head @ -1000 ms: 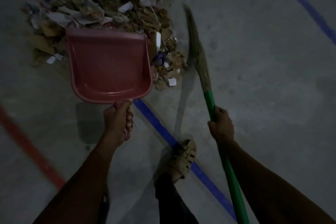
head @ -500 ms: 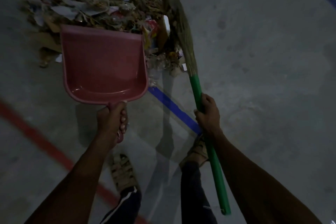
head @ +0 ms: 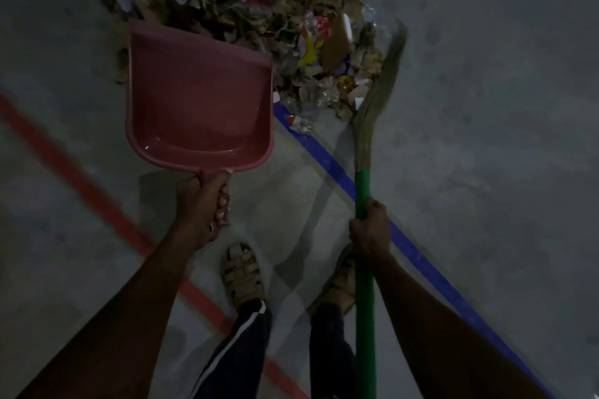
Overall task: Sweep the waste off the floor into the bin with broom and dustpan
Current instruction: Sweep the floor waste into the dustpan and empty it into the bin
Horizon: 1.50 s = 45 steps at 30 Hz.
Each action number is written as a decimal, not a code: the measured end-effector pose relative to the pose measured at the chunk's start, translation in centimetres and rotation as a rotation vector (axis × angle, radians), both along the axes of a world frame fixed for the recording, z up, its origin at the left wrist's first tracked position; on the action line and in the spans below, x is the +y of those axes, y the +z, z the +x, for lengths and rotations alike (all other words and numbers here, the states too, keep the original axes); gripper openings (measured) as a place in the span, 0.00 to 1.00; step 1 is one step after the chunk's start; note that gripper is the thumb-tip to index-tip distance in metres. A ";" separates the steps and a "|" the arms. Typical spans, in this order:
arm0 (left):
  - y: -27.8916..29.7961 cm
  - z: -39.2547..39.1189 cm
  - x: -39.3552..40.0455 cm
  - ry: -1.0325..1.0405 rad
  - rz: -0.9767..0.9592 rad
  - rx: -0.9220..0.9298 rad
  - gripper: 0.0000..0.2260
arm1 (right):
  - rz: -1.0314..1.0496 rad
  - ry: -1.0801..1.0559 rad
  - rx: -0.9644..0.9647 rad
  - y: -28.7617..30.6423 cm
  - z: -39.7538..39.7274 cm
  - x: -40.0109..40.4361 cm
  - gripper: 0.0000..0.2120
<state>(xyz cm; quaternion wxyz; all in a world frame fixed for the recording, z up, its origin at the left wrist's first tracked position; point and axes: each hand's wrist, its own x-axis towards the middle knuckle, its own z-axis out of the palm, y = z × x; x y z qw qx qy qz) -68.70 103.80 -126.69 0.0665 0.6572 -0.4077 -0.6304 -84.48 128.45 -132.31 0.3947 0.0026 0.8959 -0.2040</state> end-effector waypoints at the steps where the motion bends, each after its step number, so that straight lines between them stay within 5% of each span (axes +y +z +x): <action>1: 0.0 1.0 0.4 0.020 0.010 -0.004 0.16 | -0.030 0.029 -0.004 -0.3 0.9 -0.5 0.17; 8: -0.2 7.3 4.3 0.218 0.020 -0.068 0.13 | -0.167 -0.050 0.126 -2.9 4.6 -0.9 0.36; 14: -0.5 11.4 8.1 0.424 0.031 -0.043 0.14 | -0.199 -0.054 0.326 -2.7 4.3 1.6 0.35; 22: -4.2 14.7 11.8 0.474 0.107 -0.025 0.13 | -0.079 -0.030 0.094 -4.9 5.4 1.9 0.23; 26: -4.7 15.3 11.8 0.462 0.148 0.011 0.15 | -0.138 -0.024 0.119 -4.6 7.5 1.1 0.29; 37: -0.4 15.9 1.7 0.348 0.111 -0.022 0.15 | -0.242 0.064 0.428 1.2 6.3 -5.1 0.32; 45: 2.3 17.8 -7.9 0.240 0.127 -0.006 0.13 | -0.258 0.384 0.541 5.0 1.5 -17.2 0.30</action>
